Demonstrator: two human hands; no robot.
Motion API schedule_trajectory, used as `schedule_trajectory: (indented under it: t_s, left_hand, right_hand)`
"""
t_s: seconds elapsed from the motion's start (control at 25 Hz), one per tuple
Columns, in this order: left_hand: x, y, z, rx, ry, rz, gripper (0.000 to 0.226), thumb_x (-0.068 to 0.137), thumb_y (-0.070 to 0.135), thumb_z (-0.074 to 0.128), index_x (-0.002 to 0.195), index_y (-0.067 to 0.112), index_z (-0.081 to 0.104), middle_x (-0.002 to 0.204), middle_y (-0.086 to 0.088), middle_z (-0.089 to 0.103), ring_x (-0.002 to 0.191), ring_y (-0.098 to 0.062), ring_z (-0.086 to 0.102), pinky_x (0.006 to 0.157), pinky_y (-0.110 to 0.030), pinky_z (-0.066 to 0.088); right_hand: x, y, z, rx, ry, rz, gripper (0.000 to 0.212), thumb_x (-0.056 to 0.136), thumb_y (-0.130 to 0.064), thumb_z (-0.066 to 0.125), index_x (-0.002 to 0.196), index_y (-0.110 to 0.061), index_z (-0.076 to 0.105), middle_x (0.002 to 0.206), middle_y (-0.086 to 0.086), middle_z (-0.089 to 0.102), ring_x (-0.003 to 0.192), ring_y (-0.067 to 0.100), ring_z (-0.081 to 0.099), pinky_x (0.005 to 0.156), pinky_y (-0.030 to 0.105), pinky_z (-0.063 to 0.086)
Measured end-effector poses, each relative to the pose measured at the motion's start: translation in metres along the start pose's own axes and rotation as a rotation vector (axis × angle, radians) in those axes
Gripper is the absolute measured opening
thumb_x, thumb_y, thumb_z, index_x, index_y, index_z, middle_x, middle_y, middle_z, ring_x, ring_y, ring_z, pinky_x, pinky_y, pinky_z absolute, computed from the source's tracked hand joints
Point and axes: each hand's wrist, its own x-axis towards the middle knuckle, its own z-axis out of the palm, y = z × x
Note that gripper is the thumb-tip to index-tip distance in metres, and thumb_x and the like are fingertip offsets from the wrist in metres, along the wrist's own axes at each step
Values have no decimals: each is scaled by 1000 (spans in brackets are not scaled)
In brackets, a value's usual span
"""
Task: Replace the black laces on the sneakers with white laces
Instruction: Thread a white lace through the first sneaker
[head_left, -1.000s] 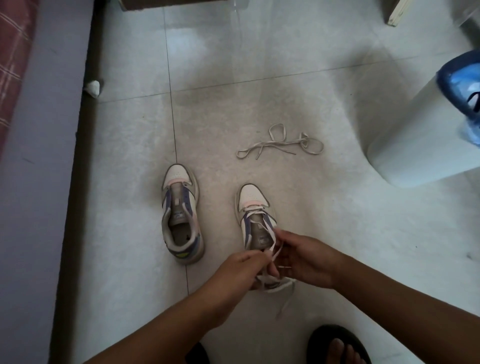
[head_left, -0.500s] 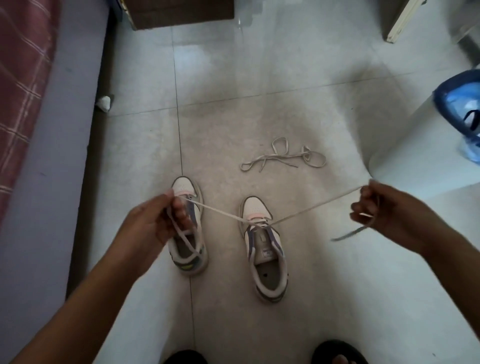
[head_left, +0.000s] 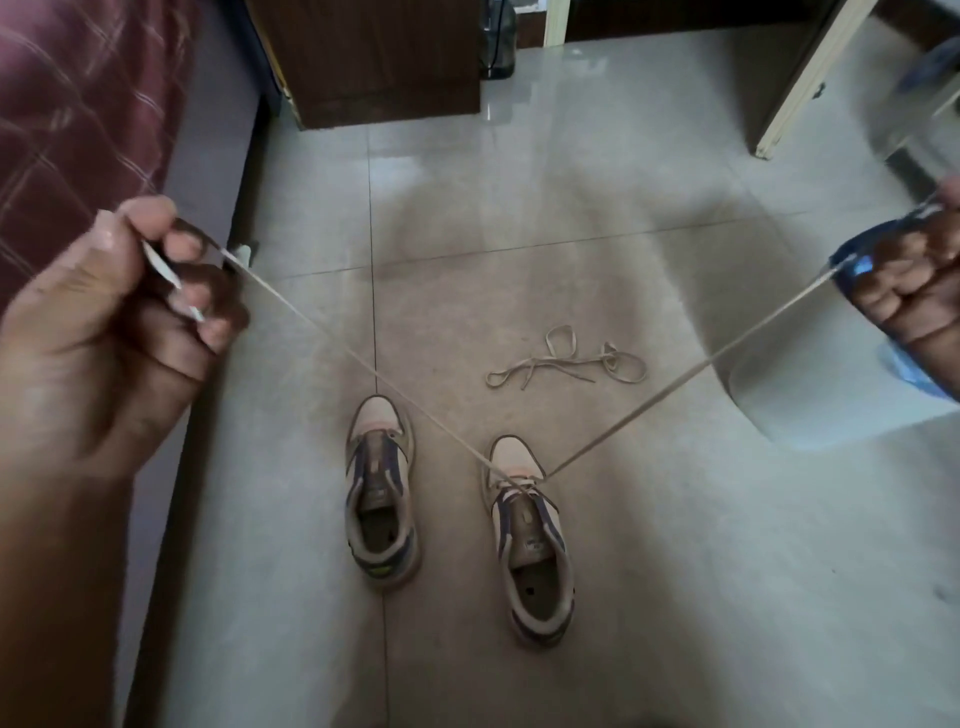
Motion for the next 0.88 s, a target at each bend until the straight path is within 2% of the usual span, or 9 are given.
schedule_trajectory:
  t_s: [0.08,0.12,0.2,0.24,0.32,0.44,0.52,0.68,0.88]
  left_hand:
    - [0,-12,-5,105,85,51,29,101,12,32,110,-6,53,93,-25,59,71,-34,57,59,-35,32]
    - [-2,-36,-13,195,108,4,26,98,19,38,102,6,61,81,-9,62,56,-18,55,49,-27,35]
    - [-8,-95,-29,375,363,-184,25,90,33,45,83,18,65,60,8,54,36,-1,36,33,-13,26]
    - [-11,-129,-33,408,477,-278,24,91,32,46,81,16,61,58,8,53,34,0,33,30,-12,23]
    - [-19,-191,-49,352,656,-509,21,98,20,43,83,11,54,62,2,59,35,-2,45,30,-12,29]
    - [-32,-248,-75,362,814,-721,20,101,10,39,85,10,51,79,-5,62,56,-9,63,49,-17,48]
    - [-34,-266,-84,459,856,-715,19,99,11,44,82,12,52,79,-3,61,64,-10,59,55,-19,46]
    - [-25,-280,-96,651,904,-580,22,95,13,54,73,16,54,62,-2,48,53,-10,40,46,-18,34]
    - [-29,-293,-102,674,861,-544,16,92,3,55,76,7,57,64,-7,55,54,-12,49,45,-15,44]
  right_hand:
    - [1,30,4,2,-103,4,24,101,-25,37,107,-22,60,88,-9,61,88,8,58,78,22,47]
    - [4,52,6,-97,-46,41,24,101,-25,36,101,-27,60,85,-13,63,85,3,61,75,20,46]
    - [-1,114,11,-270,211,189,20,99,-23,41,88,-26,58,77,-11,69,76,2,65,69,21,43]
    - [-5,146,10,-288,281,296,18,97,-21,45,84,-22,57,72,-8,68,68,3,63,65,20,43]
    - [-14,202,7,-300,362,497,15,93,-13,54,79,-14,57,62,1,58,52,6,52,51,16,40]
    - [-25,257,2,-414,434,616,17,88,1,58,72,-5,57,63,10,51,49,11,48,44,16,44]
    - [-27,272,0,-436,434,610,15,85,6,60,72,-1,58,64,14,57,57,18,56,50,19,52]
    - [-27,280,-1,-617,401,571,10,82,2,65,72,1,62,65,14,60,52,15,55,50,18,49]
    - [-25,281,-7,-802,323,568,10,86,-1,63,79,5,66,66,12,58,54,13,53,49,16,47]
